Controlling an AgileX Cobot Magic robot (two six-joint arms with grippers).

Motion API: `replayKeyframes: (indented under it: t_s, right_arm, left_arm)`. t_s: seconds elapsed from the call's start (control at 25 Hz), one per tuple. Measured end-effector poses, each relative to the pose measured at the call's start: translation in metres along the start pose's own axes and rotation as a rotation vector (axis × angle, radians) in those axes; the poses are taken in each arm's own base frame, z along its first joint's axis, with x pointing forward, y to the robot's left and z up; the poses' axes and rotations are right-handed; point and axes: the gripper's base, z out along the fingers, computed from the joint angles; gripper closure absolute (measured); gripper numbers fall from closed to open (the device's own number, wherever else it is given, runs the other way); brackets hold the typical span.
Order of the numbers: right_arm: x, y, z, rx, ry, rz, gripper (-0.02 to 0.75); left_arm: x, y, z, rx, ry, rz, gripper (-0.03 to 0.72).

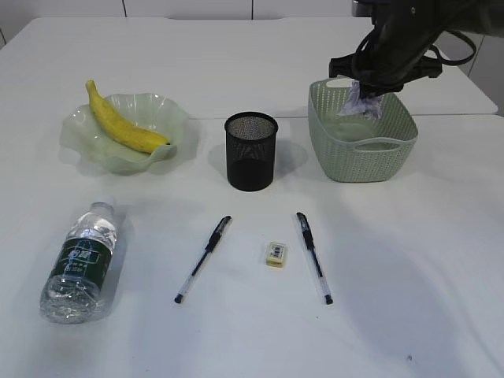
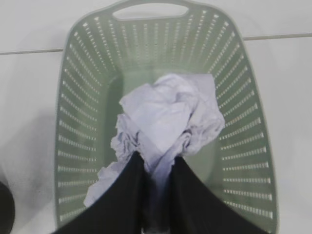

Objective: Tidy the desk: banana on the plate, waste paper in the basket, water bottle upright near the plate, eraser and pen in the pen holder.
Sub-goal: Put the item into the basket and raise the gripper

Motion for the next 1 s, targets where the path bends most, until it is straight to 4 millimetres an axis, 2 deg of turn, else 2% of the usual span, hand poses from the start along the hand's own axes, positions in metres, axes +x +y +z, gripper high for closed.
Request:
replayKeyframes:
  t_s: [0.4, 0.68, 0.88, 1.0]
  right_arm:
    - [0.0003, 0.0002, 0.0067, 0.010, -0.012, -0.007, 0.464]
    - [0.0002, 0.0003, 0.0067, 0.010, -0.012, -0.006, 0.426]
    - [0.0006, -0.0001, 0.0064, 0.014, -0.005, -0.005, 0.345]
    - [0.0034, -0.0015, 0.0064, 0.029, 0.026, -0.005, 0.327]
  left_arm:
    - [0.0002, 0.0000, 0.0000, 0.000, 0.002, 0.000, 0.357]
    - [0.0002, 0.0000, 0.0000, 0.000, 0.003, 0.000, 0.357]
    - [0.0014, 0.0006, 0.0000, -0.007, 0.016, 0.003, 0.357]
    - [0.0016, 0.0024, 0.0000, -0.026, 0.018, 0.011, 0.357]
